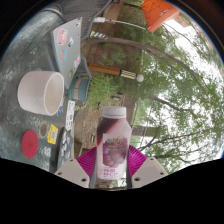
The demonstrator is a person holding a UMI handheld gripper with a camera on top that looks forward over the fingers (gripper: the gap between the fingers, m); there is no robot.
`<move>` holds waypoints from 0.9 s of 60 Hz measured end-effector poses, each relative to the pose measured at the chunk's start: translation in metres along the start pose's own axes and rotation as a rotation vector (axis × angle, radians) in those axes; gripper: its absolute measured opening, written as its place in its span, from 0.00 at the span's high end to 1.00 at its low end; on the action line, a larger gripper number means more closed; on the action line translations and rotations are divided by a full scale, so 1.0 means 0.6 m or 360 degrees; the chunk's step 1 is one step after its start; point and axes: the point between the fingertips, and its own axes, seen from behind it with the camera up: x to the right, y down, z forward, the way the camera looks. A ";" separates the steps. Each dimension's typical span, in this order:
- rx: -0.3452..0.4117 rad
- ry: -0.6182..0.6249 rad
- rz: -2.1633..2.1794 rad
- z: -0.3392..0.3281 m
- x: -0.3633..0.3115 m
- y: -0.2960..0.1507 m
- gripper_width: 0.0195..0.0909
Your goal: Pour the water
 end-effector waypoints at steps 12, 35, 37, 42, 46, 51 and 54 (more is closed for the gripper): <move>-0.0169 -0.0287 0.2156 0.000 -0.120 0.054 0.68; -0.0321 -0.0771 0.2853 0.009 -0.341 -0.015 0.68; -0.0299 -0.0771 0.2821 0.011 -0.347 -0.015 0.67; -0.0295 -0.0769 0.2712 -0.007 -0.347 -0.019 0.60; -0.0312 -0.0753 0.2673 -0.017 -0.349 -0.019 0.57; -0.0333 -0.0743 0.2706 -0.017 -0.349 -0.015 0.54; -0.0343 -0.0740 0.2718 -0.017 -0.349 -0.014 0.51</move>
